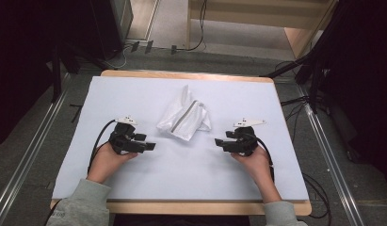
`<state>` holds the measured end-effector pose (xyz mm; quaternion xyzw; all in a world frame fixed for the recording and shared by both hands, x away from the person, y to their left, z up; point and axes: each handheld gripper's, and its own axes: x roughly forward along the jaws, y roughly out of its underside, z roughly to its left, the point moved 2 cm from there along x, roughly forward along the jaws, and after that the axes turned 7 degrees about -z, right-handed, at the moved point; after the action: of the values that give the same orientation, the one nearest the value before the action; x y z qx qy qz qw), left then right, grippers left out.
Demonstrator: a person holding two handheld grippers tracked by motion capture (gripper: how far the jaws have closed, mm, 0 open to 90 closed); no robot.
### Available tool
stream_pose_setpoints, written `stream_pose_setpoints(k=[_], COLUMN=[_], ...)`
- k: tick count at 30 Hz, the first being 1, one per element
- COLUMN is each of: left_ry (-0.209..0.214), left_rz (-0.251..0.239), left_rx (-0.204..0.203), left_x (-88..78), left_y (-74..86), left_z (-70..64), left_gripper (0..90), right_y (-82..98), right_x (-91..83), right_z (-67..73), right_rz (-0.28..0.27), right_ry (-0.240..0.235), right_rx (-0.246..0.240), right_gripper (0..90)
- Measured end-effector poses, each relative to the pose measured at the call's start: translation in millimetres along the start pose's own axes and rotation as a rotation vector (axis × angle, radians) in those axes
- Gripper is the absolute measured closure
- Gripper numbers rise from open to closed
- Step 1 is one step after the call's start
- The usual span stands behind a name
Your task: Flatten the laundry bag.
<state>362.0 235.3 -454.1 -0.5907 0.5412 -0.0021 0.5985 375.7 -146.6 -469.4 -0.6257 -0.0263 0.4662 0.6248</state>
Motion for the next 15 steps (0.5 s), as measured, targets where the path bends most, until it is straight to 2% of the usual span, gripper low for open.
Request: stream_pose_setpoints(k=[3,6,7,10,15], left_ry=[0.007,0.010,0.009,0.006,0.001], left_rz=[0.000,0.000,0.000,0.002,0.014], left_rx=[-0.013,-0.053,-0.055,-0.040,-0.009], left_x=[0.7,1.8,2.1,2.4,4.0], left_y=[-0.2,-0.9,-1.1,-1.8,-1.8], left_z=[1.6,2.1,2.0,1.8,0.8], left_gripper=[34.0,34.1,34.1,34.1,34.0], right_y=[0.7,1.1,1.1,2.1,2.6], right_x=[0.6,1.0,1.0,0.2,-1.0], right_z=[1.1,1.0,1.0,0.0,-1.1], right_rz=[0.002,0.002,0.002,0.012,0.016], right_ry=[-0.004,0.000,0.000,-0.007,0.013], right_rx=[-0.005,-0.012,-0.012,0.015,0.005], right_gripper=[38.8,38.9,38.9,40.4,42.8])
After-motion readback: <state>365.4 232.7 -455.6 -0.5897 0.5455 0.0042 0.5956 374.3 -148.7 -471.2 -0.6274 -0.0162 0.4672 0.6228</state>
